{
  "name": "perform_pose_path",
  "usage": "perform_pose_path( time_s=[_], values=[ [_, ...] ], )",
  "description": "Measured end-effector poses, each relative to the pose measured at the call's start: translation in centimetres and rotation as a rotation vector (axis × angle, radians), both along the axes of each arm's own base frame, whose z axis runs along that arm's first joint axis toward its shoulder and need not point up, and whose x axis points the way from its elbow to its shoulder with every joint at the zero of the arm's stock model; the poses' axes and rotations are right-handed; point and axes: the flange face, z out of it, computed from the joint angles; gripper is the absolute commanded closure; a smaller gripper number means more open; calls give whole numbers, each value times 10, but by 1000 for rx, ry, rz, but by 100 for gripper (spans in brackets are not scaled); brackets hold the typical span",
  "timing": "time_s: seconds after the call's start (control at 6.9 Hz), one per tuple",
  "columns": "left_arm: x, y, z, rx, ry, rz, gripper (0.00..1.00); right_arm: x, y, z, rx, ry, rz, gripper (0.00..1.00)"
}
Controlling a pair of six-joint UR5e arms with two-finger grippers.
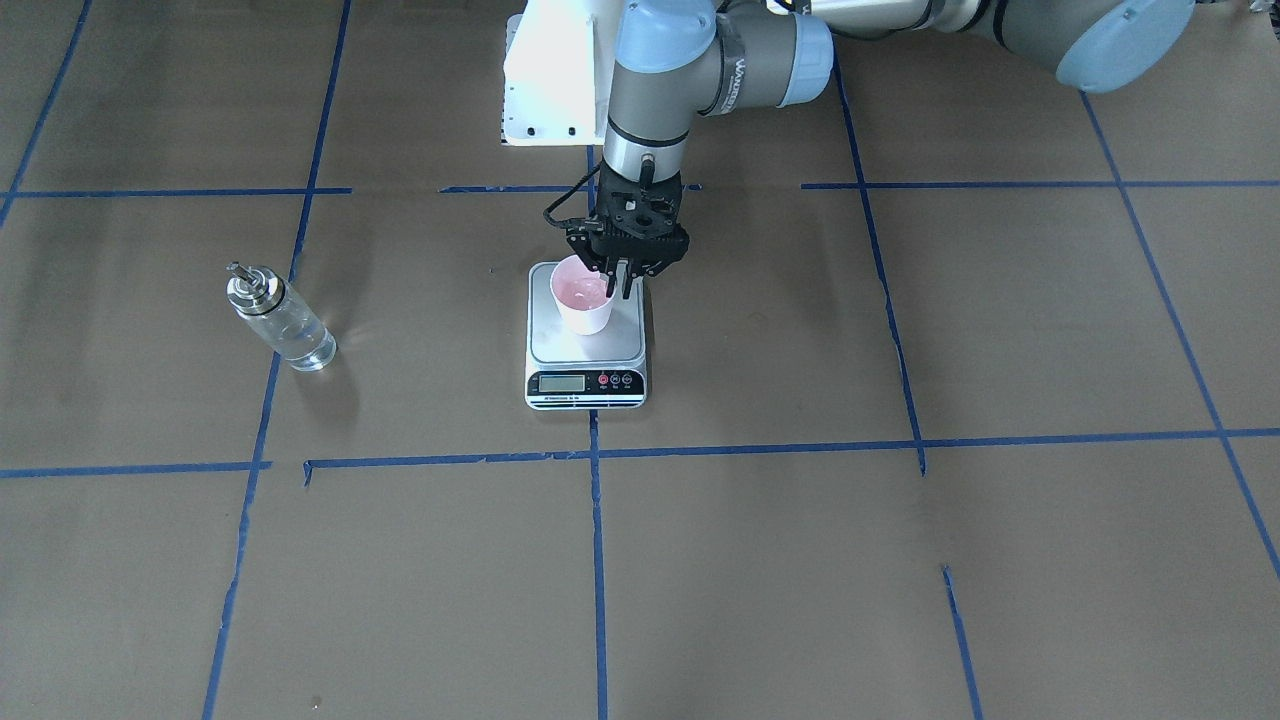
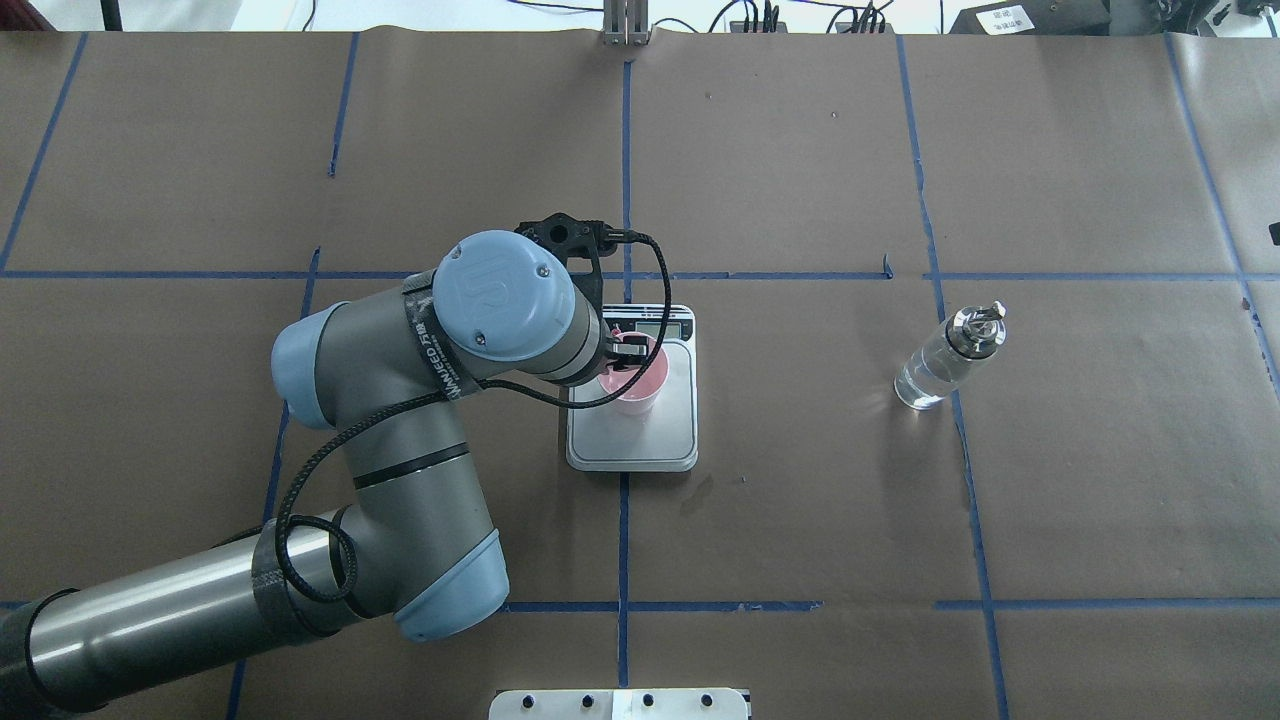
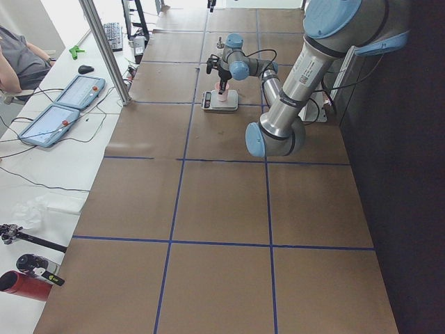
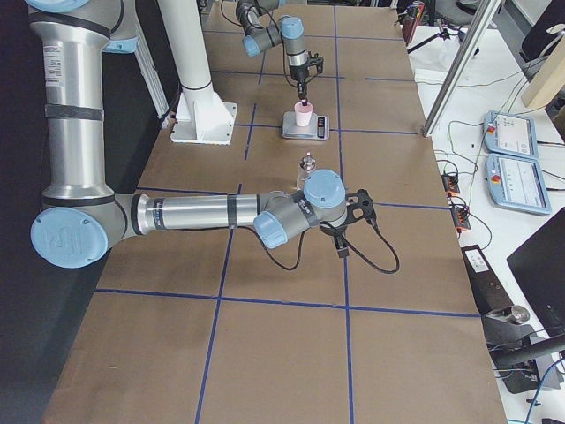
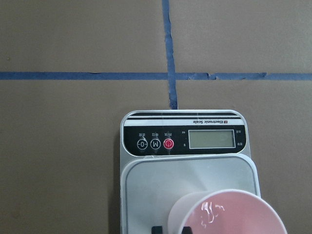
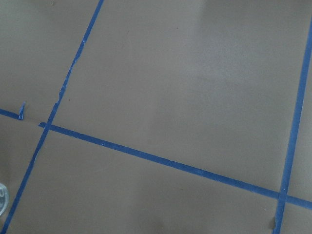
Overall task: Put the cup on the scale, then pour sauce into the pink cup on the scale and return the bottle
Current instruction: 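Carry the pink cup with the left gripper onto the scale, then release the cup and withdraw the left gripper away from the scale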
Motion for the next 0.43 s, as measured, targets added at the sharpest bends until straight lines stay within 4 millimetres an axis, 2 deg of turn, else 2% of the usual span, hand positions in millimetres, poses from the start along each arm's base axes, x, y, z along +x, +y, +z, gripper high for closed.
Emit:
perform_pose_path(
  time_s=[0.29,0.43],
  values=[
    [-13,1,-8,33,6,13,0,0,0,0,0,0,0,0],
    [-37,-4,-14,72,0,20,0,0,0,-1,0,-1,1,0]
  ],
)
